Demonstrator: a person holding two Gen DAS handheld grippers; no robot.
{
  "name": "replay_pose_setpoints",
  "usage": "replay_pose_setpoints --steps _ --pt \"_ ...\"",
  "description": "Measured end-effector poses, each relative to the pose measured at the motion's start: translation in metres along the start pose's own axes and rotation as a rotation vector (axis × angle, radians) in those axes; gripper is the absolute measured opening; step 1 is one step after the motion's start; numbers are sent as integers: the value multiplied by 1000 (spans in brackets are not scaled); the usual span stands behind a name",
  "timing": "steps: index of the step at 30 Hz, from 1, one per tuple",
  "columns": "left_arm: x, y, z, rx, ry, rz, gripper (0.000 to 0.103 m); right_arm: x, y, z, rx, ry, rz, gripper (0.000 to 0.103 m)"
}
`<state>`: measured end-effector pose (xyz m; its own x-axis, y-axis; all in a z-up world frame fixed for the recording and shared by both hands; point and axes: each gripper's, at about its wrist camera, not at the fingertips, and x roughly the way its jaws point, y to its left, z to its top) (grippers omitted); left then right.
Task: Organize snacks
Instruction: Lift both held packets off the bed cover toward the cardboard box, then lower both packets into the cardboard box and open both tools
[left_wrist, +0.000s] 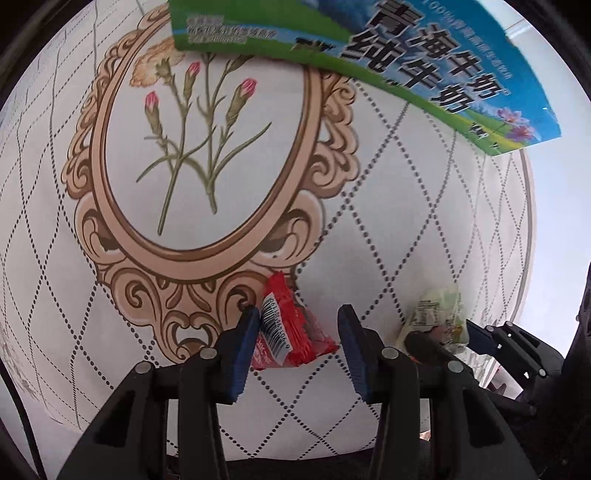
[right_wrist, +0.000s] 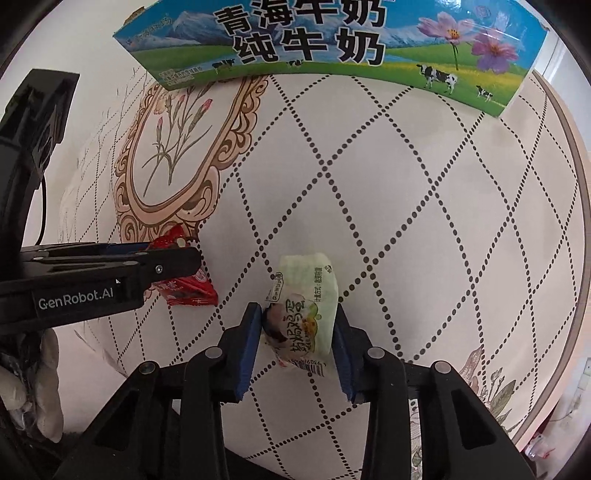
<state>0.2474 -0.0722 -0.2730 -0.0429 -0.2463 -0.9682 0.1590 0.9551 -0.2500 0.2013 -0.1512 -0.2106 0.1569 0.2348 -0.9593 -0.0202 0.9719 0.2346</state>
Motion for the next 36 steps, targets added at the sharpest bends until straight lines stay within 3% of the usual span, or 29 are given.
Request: replay_pose_setpoints --steps 9,13,16,18,19,22,25,33,36 --pt "-75 -16 40 66 -98 -78 41 -59 -20 19 54 -114 84 39" --pt "-119 -32 75 110 -160 -112 41 -103 -33 47 62 -201 107 39" --pt "-132 -31 91 134 -135 -124 42 -129 -43 66 55 -252 101 39" --pt "-125 -19 94 104 -84 -150 45 -136 -47 74 58 -271 103 39" --pt "-119 -11 89 92 -61 -145 51 -136 -48 75 56 -269 105 39" --pt "-86 15 52 0 22 -128 54 -129 -54 70 59 -246 126 39" --pt "-48 44 24 -146 115 -177 54 -102 -47 65 69 -190 151 39" --pt "12 50 11 -209 155 -126 54 -62 -49 41 75 -83 173 39" --pt "18 52 13 -208 113 -77 40 -62 -49 37 66 -80 164 39"
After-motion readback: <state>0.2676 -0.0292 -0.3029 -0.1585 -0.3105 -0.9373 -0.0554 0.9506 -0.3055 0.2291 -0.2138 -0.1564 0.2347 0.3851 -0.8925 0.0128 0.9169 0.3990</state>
